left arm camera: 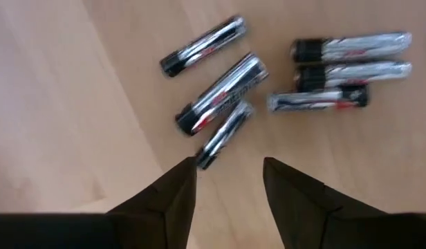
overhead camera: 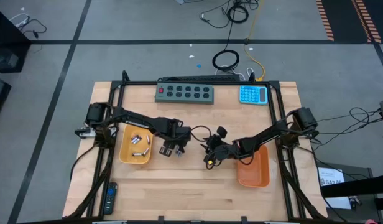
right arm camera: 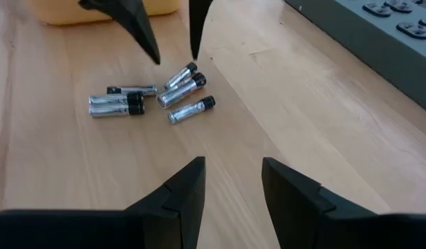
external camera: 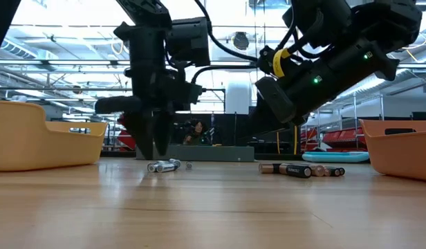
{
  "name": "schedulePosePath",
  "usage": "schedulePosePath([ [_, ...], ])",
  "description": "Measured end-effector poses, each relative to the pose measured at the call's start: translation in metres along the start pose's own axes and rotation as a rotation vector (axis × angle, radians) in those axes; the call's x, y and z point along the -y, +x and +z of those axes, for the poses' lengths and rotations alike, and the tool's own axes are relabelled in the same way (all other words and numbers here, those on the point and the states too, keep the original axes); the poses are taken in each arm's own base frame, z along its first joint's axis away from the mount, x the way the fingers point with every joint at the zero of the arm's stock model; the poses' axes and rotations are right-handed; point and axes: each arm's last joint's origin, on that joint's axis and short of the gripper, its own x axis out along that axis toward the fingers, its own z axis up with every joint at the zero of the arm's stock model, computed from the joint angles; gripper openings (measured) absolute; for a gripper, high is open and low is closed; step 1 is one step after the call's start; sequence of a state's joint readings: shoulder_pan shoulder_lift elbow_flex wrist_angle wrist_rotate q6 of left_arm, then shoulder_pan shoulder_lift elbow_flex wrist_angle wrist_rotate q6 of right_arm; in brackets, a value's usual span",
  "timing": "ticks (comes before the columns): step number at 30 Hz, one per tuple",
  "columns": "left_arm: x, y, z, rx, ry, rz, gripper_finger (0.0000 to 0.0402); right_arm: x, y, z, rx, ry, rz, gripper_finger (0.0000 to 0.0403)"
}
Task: Sort batteries
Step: Put the silver battery into the yellow bin
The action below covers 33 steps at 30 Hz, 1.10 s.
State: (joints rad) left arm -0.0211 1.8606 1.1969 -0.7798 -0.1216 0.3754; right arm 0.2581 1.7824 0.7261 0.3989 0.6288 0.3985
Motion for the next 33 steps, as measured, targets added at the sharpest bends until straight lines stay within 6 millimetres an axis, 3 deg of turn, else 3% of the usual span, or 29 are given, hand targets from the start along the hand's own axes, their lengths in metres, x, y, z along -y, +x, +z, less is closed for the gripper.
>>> schedulePosePath([
  [14,0.001,0.000,0.002,0.017,0.079,-0.010,0.0175,-0.001,0.003,-0.004,-0.007,0.008,-0.001,0.0134],
  [27,0.002,0.022,0.006,-0.021,0.110,-0.029,0.0174,-0.005,-0.001,-0.006,-0.008,0.014,0.011,0.0134],
  [30,0.002,0.022,0.005,-0.025,0.054,-0.031,0.0157,-0.006,-0.002,-0.007,-0.010,0.010,0.015,0.0134],
  [33,0.002,0.023,0.004,-0.026,-0.012,-0.056,0.0108,-0.007,-0.002,-0.007,-0.010,0.014,0.015,0.0134],
])
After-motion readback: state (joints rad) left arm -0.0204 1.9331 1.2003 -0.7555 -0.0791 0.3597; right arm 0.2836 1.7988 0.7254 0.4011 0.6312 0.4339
